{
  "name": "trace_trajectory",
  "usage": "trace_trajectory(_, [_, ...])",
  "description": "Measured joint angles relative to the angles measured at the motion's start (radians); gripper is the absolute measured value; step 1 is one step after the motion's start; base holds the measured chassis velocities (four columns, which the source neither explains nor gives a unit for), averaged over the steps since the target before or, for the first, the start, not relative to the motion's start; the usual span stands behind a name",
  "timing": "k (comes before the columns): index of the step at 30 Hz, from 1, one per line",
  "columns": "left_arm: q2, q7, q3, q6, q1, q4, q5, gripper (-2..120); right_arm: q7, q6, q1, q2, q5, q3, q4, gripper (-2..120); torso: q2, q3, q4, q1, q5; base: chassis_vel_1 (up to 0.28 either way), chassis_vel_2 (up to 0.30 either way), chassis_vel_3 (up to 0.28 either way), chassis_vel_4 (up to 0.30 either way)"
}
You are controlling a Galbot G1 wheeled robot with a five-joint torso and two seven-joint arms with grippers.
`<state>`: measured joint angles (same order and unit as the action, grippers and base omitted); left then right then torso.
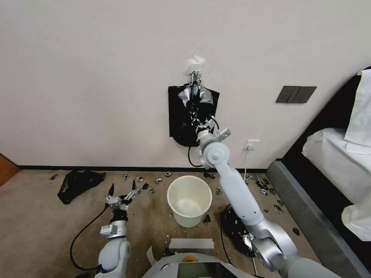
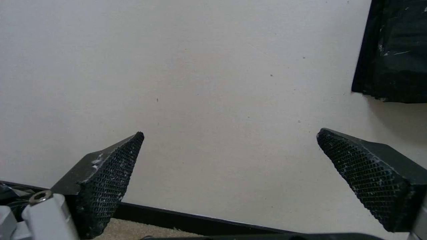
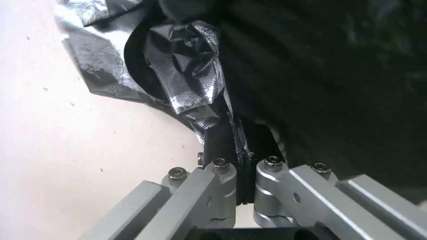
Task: Place a trash bag onto the trash bin.
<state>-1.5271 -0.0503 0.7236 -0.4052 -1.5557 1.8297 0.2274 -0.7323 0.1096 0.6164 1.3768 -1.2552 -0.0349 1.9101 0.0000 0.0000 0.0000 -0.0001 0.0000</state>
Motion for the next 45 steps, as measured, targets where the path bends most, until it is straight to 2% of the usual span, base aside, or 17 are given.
trace_trajectory(20, [0.006,0.001,-0.001,0.000,0.014,-0.028,0.002,100,-0.052,0.036,0.161,-0.043,0.045,0.016,0.122,5,0.000,0.000,-0.0001,0.000,0.0001,0.000,0.000,0.000,0.000])
trace_trajectory(31, [0.009,0.001,-0.005,-0.002,0.026,-0.039,0.002,100,-0.037,0.028,0.137,-0.041,0.050,0.023,0.112,0,0.000,0.000,0.0001,0.000,0.0000,0.000,0.000,0.000,0.000])
trace_trajectory(41, [0.005,0.001,-0.005,-0.005,0.022,-0.041,0.002,100,0.064,-0.026,0.163,-0.033,0.050,0.014,0.106,0,0.000,0.000,0.0000,0.000,0.0000,0.000,0.000,0.000,0.000])
trace_trajectory(43, [0.004,0.000,-0.005,-0.005,0.022,-0.041,0.002,100,0.089,-0.037,0.169,-0.033,0.051,0.013,0.104,3,0.000,0.000,0.0000,0.000,0.0000,0.000,0.000,0.000,0.000])
trace_trajectory(45, [0.004,0.000,-0.005,-0.005,0.021,-0.041,0.002,100,0.154,-0.064,0.176,-0.035,0.050,0.008,0.096,14,0.000,0.000,0.0000,0.000,0.0000,0.000,0.000,0.000,0.000])
